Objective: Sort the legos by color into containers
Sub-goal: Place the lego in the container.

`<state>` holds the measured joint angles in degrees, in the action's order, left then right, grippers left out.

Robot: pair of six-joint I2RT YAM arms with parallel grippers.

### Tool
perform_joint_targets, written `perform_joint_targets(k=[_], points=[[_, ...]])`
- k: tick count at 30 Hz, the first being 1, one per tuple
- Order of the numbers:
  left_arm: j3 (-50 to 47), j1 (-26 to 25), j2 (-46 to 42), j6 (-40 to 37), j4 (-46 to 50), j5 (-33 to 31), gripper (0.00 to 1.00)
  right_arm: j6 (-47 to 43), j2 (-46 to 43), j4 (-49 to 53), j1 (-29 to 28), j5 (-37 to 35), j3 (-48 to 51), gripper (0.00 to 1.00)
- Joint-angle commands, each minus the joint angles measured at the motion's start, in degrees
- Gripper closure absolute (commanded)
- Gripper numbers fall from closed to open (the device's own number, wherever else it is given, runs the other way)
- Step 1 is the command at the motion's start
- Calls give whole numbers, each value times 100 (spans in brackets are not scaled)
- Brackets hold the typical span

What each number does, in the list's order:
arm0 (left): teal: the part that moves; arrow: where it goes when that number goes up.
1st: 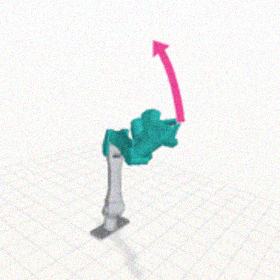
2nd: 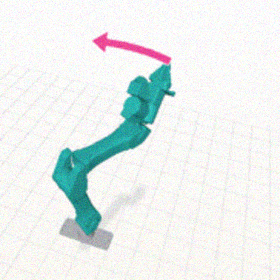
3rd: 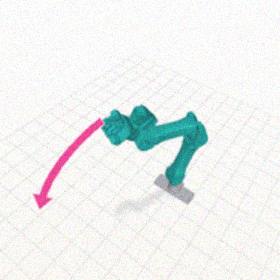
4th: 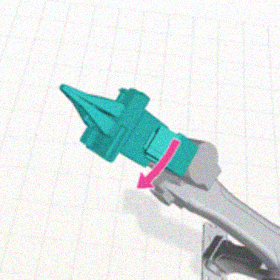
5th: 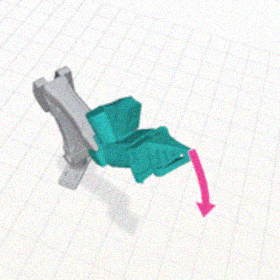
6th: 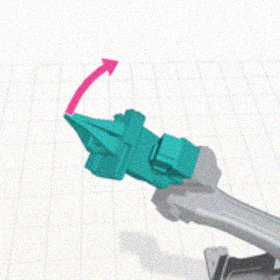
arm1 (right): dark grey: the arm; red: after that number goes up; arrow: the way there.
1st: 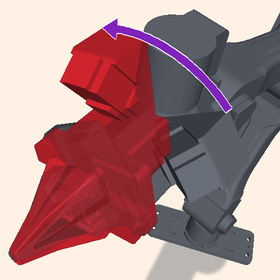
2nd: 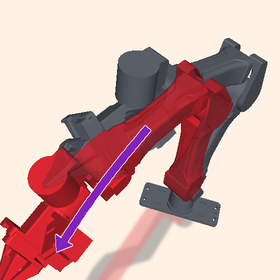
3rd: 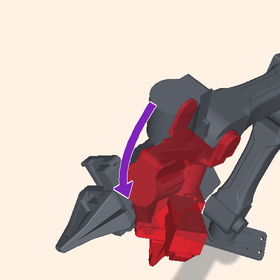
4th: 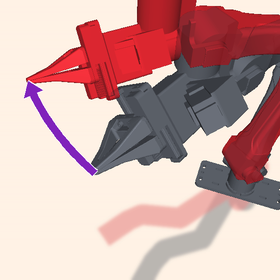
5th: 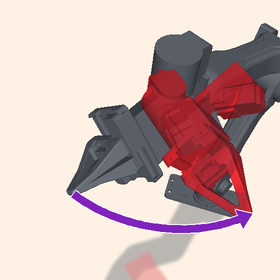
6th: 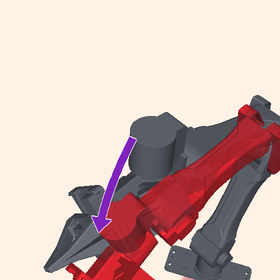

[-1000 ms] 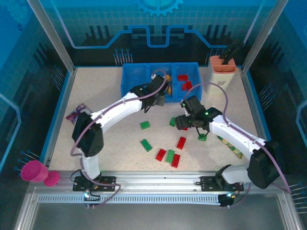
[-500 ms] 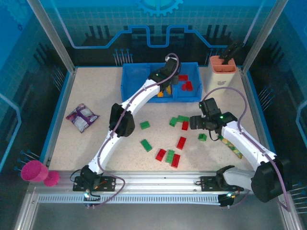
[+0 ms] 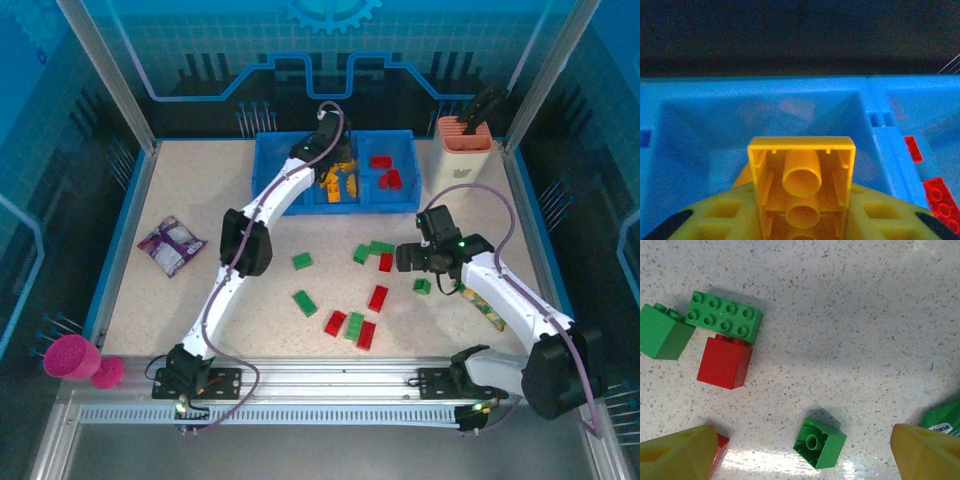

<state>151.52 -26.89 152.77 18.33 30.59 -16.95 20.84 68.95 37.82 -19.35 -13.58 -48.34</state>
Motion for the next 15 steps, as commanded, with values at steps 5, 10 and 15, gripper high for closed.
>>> perform_joint_targets(k=[5,10,15], points=[[159,1,183,250,-51,315,51,357,50,169,79,95,233,9],[118,6,91,201,-57,333,49,697,-42,302,132,150,424,9],[-122,9,-345,45,-214,298,47,1001,22,260,246,449,602,11]])
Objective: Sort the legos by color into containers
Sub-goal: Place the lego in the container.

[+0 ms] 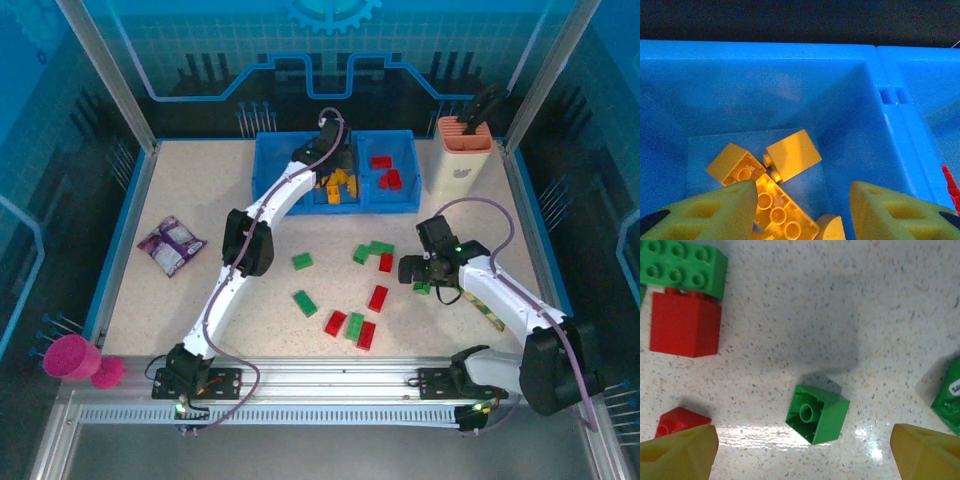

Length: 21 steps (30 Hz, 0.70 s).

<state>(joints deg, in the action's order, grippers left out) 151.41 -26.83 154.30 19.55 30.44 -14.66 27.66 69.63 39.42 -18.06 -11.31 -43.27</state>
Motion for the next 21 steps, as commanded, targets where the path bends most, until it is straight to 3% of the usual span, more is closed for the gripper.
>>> perform_joint_targets(k=[1,13,21], points=[[-192,6,-610,-101,-228,75,46,319,-46,48,119,262,116,11],[-1790,2,-2430,-632,-734,195,42,390,488,-91,284,311,122,15],[-2216,2,-3169,-810,-820,348,40,521,998,-271,341,403,143,21]])
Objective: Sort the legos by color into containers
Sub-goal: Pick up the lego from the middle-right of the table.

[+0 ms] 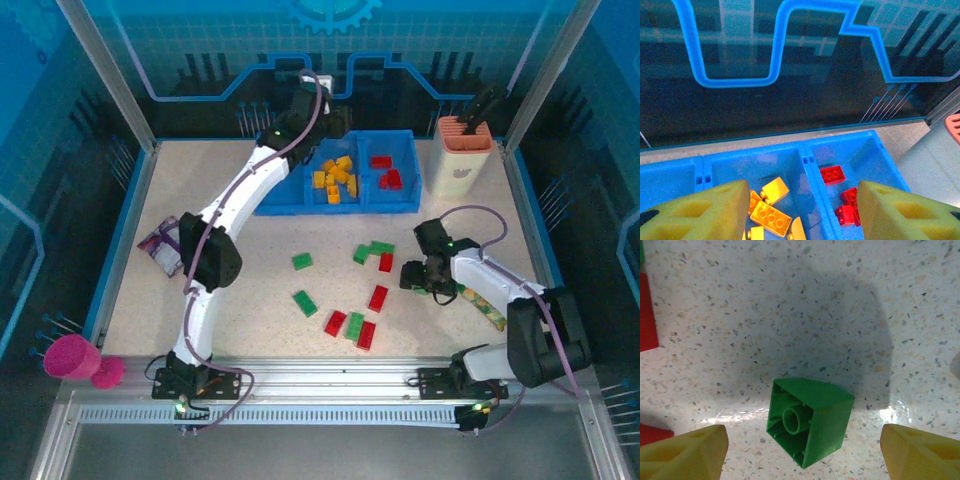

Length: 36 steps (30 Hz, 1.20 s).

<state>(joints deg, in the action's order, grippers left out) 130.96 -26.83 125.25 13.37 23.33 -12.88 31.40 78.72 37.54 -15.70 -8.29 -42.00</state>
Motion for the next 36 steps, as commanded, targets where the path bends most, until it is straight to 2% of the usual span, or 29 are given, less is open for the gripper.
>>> perform_joint_targets(k=[1,8,12,21,25,30,36], points=[[-193,3,-341,-223,-70,192,39,163,117,-87,110,115,16,21],[-963,10,-1184,-424,-450,99,37,153,276,-139,146,103,60,33],[-1123,70,-1521,-497,-295,52,35,139,312,-179,147,239,66,38],[-2098,330,-2651,-491,-423,14,34,131,405,-229,99,381,113,53],[-2773,523,-3156,-400,-530,-38,33,91,521,-166,-104,382,-64,58],[-3828,848,-3937,-141,-533,-41,32,-172,597,228,-444,233,-893,60],[-4886,1237,-4899,-184,136,-179,31,-806,1065,789,-983,-128,-2959,62]])
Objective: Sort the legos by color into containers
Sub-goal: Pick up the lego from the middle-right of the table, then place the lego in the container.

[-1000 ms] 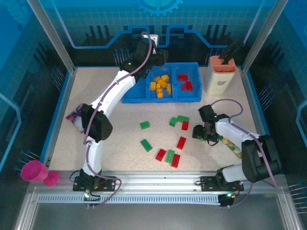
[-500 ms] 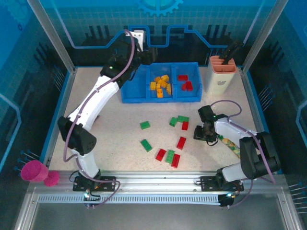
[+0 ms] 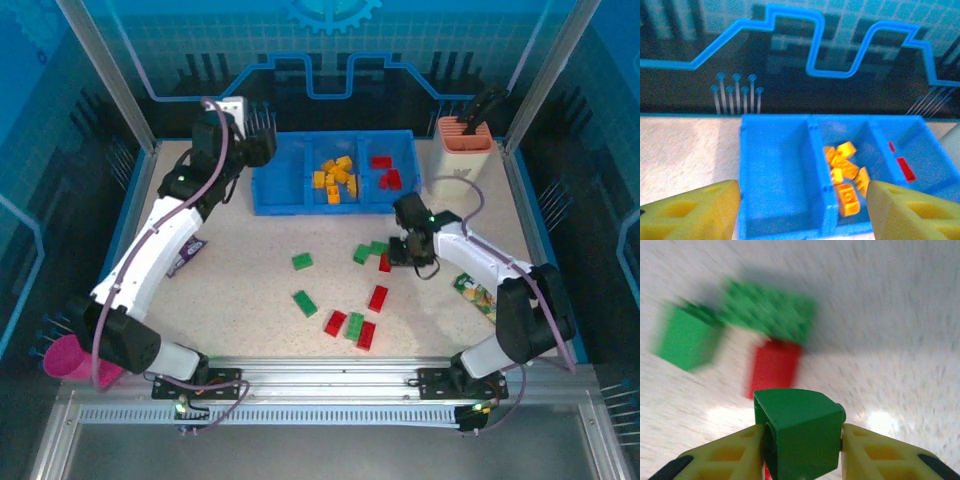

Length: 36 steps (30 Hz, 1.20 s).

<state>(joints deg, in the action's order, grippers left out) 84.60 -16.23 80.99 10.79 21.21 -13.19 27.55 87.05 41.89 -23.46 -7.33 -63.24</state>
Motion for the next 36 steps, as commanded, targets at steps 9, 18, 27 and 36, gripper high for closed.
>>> perform_joint_targets(k=[9,18,27,36], points=[[-1267,844,-1679,-7,906,-530,29,-1532,2501,302,-911,-77,-4315,62],[-1575,876,-1887,-46,1211,-536,28,-2147,4562,0,-1383,-7,-7151,61],[-1678,902,-1784,38,1113,-442,28,-3351,5854,-441,-1631,-117,-7970,60],[-1771,911,-1762,-20,1060,-590,28,-4551,6702,-711,-1893,-678,-8494,57]])
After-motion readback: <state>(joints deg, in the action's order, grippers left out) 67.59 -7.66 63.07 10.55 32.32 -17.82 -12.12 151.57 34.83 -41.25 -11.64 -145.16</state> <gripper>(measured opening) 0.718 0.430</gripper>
